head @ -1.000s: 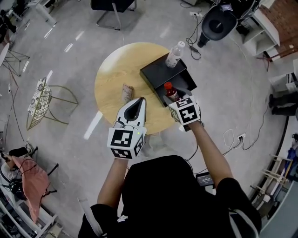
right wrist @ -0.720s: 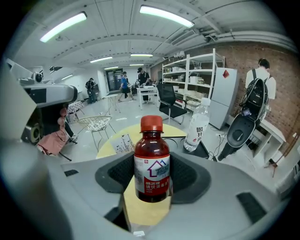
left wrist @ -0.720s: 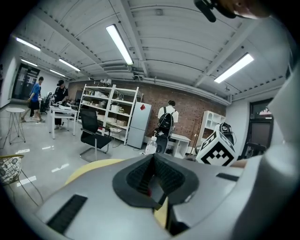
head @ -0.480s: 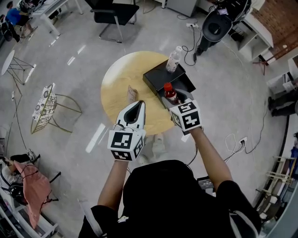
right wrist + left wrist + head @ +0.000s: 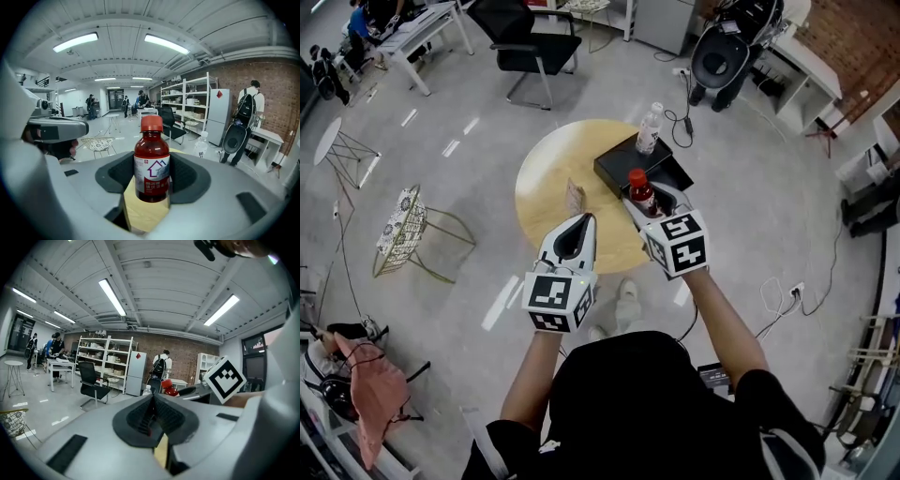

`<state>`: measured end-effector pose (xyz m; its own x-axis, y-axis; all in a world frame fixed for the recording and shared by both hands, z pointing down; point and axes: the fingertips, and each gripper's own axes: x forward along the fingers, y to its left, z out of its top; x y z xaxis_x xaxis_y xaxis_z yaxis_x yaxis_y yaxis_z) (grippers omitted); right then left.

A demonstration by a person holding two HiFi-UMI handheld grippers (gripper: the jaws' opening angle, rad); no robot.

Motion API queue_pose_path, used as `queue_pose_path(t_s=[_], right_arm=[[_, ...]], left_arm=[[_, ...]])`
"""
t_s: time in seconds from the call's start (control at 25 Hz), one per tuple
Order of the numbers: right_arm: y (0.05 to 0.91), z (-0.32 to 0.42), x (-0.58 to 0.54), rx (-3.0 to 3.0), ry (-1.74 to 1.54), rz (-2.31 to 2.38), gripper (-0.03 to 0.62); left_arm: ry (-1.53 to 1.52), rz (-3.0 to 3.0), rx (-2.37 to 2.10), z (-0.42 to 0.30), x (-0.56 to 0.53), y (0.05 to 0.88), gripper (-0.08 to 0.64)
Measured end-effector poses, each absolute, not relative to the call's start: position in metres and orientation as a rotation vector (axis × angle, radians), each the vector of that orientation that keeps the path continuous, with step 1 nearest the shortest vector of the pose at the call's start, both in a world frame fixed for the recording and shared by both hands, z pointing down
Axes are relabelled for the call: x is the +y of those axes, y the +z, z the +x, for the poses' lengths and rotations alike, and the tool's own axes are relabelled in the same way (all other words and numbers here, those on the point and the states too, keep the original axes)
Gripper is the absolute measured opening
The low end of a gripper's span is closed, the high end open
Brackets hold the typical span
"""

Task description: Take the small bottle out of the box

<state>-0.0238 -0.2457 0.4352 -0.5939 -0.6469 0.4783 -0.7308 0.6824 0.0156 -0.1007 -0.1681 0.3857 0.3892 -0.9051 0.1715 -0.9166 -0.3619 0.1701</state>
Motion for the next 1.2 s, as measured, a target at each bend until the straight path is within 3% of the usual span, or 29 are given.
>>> queue_pose_path(t_s=[1.2], right_arm=[[0.389, -0.025, -0.114, -2.558, 0.214, 1.166, 0.218]], left_arm=[[-0.006, 2.506, -1.633, -0.109, -0.048, 0.356, 0.011]])
